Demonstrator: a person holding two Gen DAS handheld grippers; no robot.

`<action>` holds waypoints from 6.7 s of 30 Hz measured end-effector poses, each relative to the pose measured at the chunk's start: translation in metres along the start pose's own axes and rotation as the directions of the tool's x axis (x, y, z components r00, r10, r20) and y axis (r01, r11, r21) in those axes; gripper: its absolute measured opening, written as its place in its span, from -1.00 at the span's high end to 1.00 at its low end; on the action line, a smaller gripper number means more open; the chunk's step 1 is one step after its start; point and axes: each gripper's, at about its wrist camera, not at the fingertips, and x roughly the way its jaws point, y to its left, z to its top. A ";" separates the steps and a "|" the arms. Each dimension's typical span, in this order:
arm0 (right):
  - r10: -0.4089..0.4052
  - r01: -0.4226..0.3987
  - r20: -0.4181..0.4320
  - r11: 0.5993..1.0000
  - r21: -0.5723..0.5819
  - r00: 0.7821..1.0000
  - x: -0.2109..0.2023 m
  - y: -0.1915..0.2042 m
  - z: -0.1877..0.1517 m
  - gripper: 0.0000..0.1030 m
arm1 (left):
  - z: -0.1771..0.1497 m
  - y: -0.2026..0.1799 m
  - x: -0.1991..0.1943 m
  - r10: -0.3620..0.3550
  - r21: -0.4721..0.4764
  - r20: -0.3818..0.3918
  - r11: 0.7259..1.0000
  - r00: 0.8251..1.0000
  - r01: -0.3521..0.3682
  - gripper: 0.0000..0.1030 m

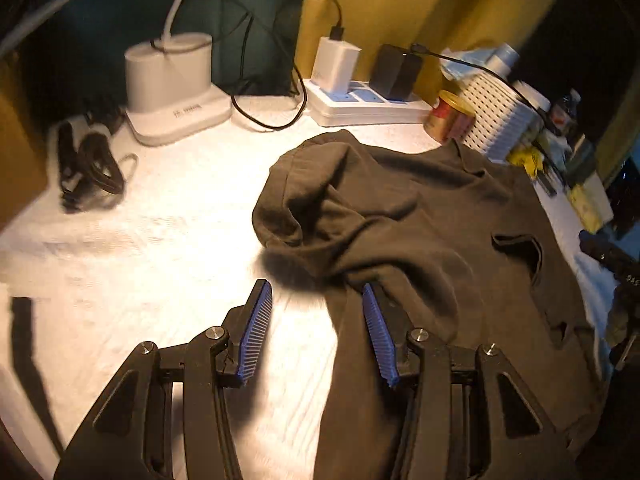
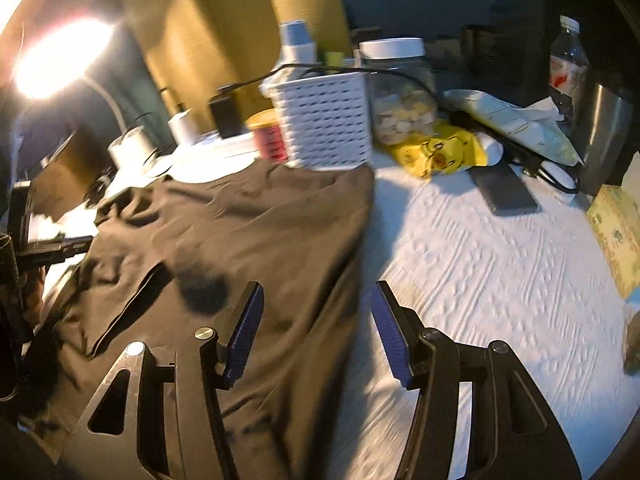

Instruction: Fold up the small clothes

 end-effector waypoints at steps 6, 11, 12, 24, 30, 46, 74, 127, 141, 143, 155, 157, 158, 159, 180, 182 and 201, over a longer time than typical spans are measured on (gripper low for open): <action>0.011 -0.012 0.012 0.993 0.116 1.000 0.027 -0.029 0.017 -0.14 | 0.008 0.006 0.002 -0.086 -0.091 0.037 0.992 0.996 0.089 0.09; 0.039 -0.036 -0.030 0.992 0.118 0.999 0.069 -0.034 0.036 -0.14 | 0.011 0.003 0.003 -0.104 -0.110 0.050 0.988 0.993 0.109 0.09; 0.057 -0.053 -0.031 0.991 0.123 0.998 0.074 -0.034 0.038 -0.14 | 0.012 0.002 0.004 -0.099 -0.109 0.054 0.989 0.994 0.104 0.09; 0.000 0.000 -0.057 1.000 0.008 0.998 0.102 -0.013 0.046 0.77 | 0.014 -0.016 0.018 -0.014 -0.004 0.052 1.000 0.999 0.014 0.41; -0.116 0.116 0.021 0.993 -0.019 0.993 0.084 -0.013 0.047 0.84 | 0.014 -0.007 0.004 0.140 0.001 0.083 0.990 0.987 -0.141 0.85; -0.162 0.162 0.037 0.987 0.006 0.986 0.055 -0.026 0.038 0.57 | 0.005 0.026 -0.044 0.249 -0.095 0.124 0.967 0.961 -0.238 -0.09; -0.062 0.035 -0.072 0.943 -0.332 0.995 -0.005 0.089 -0.065 0.09 | -0.094 -0.029 -0.054 0.120 0.095 0.000 0.988 0.993 -0.120 -0.13; -0.194 0.199 0.114 0.980 -0.030 0.974 -0.144 0.017 -0.127 0.24 | -0.173 -0.027 -0.164 0.134 -0.015 0.257 0.991 0.957 -0.135 -0.01; -0.228 0.228 0.018 0.974 0.011 0.973 -0.174 0.019 -0.209 0.24 | -0.243 -0.029 -0.182 0.180 -0.019 0.256 0.983 0.950 -0.182 -0.01; -0.226 0.225 0.014 0.974 0.017 0.974 -0.176 0.020 -0.214 0.24 | -0.252 -0.023 -0.189 0.214 -0.050 0.262 0.977 0.941 -0.208 -0.01; -0.242 0.242 0.009 0.970 0.013 0.970 -0.184 0.018 -0.226 0.24 | -0.276 -0.015 -0.176 0.200 -0.082 0.200 0.979 0.959 -0.187 0.00; -0.249 0.249 0.003 0.968 0.020 0.968 -0.184 0.016 -0.230 0.24 | -0.277 -0.021 -0.173 0.201 -0.045 0.195 0.980 0.960 -0.196 0.11; -0.251 0.251 0.000 0.968 0.024 0.968 -0.184 0.016 -0.231 0.24 | -0.278 -0.023 -0.173 0.205 -0.031 0.197 0.979 0.959 -0.203 0.24; -0.250 0.250 -0.005 0.968 0.030 0.968 -0.183 0.014 -0.233 0.24 | -0.278 -0.026 -0.172 0.214 -0.014 0.194 0.976 0.957 -0.216 0.47; -0.294 0.309 0.141 0.946 -0.097 0.945 -0.203 0.045 -0.226 0.86 | -0.272 -0.046 -0.215 0.250 0.042 0.359 0.958 0.899 -0.283 0.91; -0.296 0.315 0.172 0.945 -0.093 0.939 -0.210 0.043 -0.221 0.86 | -0.270 -0.046 -0.218 0.250 0.037 0.368 0.958 0.895 -0.283 0.91; -0.271 0.302 0.341 0.952 -0.040 0.900 -0.233 0.029 -0.172 0.86 | -0.237 -0.050 -0.240 0.281 0.040 0.483 0.939 0.830 -0.341 0.91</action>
